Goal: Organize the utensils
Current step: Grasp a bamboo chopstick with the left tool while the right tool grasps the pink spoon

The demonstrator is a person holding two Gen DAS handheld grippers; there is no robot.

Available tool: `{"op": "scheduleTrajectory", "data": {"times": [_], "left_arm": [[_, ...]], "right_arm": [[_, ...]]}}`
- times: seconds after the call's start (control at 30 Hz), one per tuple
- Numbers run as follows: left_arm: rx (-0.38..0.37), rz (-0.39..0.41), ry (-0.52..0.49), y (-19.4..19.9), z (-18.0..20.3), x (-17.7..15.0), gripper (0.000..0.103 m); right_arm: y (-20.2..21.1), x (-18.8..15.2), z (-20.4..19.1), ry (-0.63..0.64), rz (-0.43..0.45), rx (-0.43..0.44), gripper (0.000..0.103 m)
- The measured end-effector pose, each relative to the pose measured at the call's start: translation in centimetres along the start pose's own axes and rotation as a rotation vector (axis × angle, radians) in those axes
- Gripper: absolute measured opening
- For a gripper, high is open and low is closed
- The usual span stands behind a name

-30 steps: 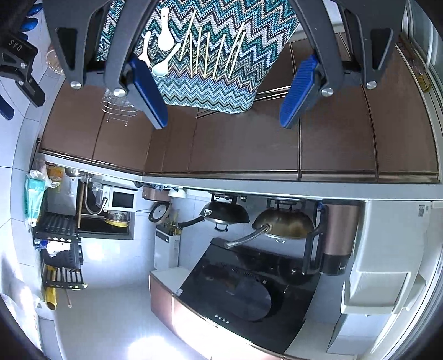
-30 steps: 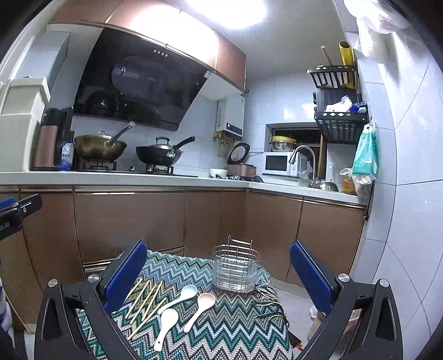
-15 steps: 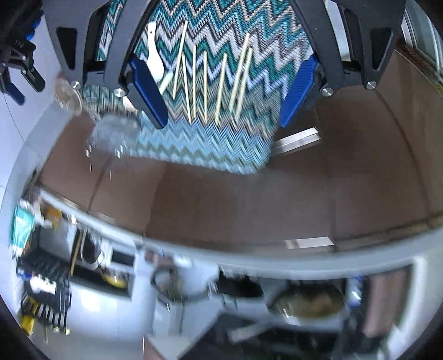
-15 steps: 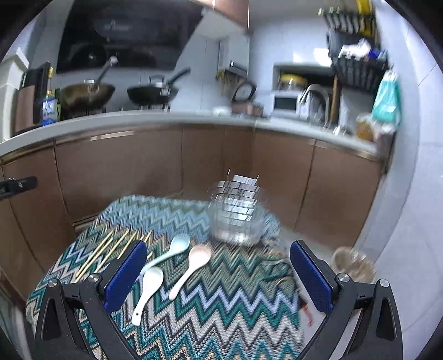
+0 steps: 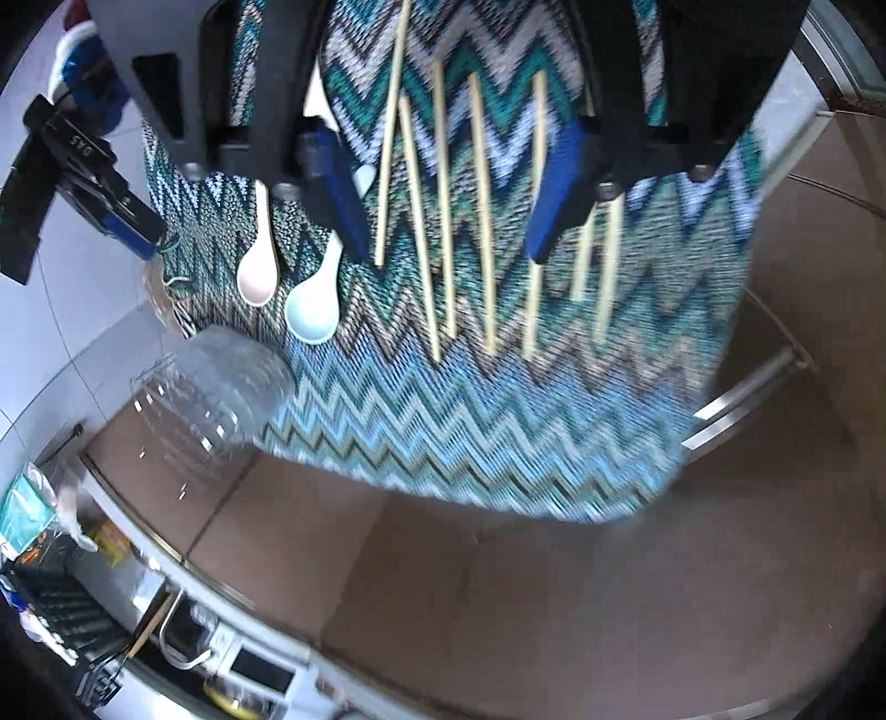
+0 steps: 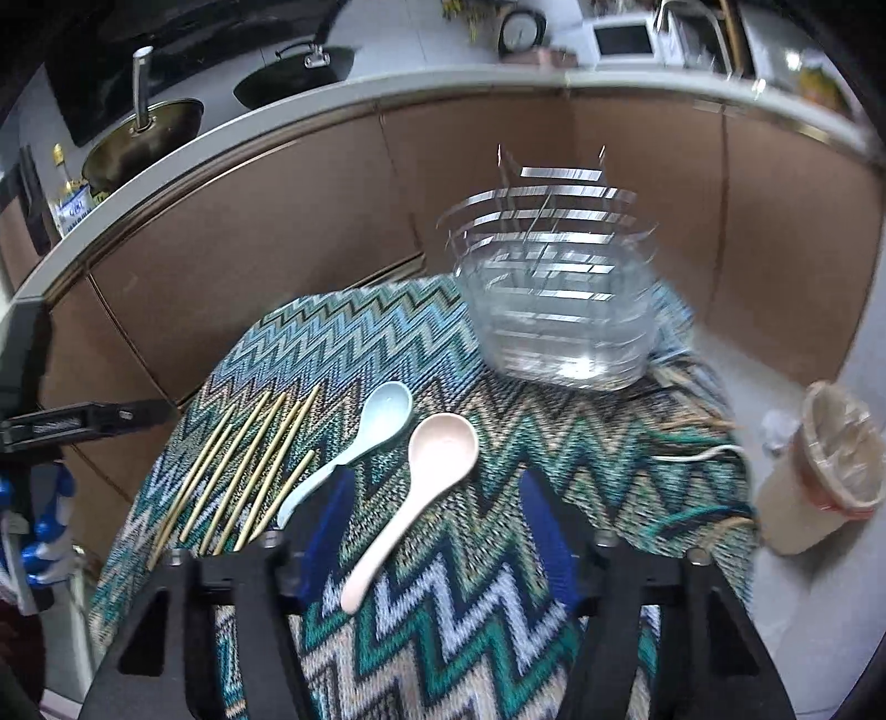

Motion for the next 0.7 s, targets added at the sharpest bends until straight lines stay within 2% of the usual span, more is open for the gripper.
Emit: {"op": "scheduleTrajectory", "data": {"times": [0.13, 0.23, 0.7], "left_arm": [[-0.035, -0.094, -0.001, -3.6, 0.8, 0.8, 0.037], [-0.05, -0.15, 0.0, -5.5, 1.1, 1.0, 0.029], [0.051, -0.276, -0.002, -11.1, 0.0, 1.8, 0.016]], "right_arm": [[-2.6, 0.8, 1.7, -0.055, -0.052, 0.071, 0.047], [-4.4, 1.2, 2.8, -0.078, -0.091, 0.106, 0.039], [-9.1, 1.1, 3.6, -0.043, -0.201, 0.168, 0.029]]}}
Point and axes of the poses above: each gripper's, at about its wrist camera, not at the fingertips, and y roughly against the way its jaws point, z to its right, x to its top, the point moved 3 cm from there along -y, roughly the way its jaws point, and after that the axes turned 4 degrees about z, right-handed, at the moved point
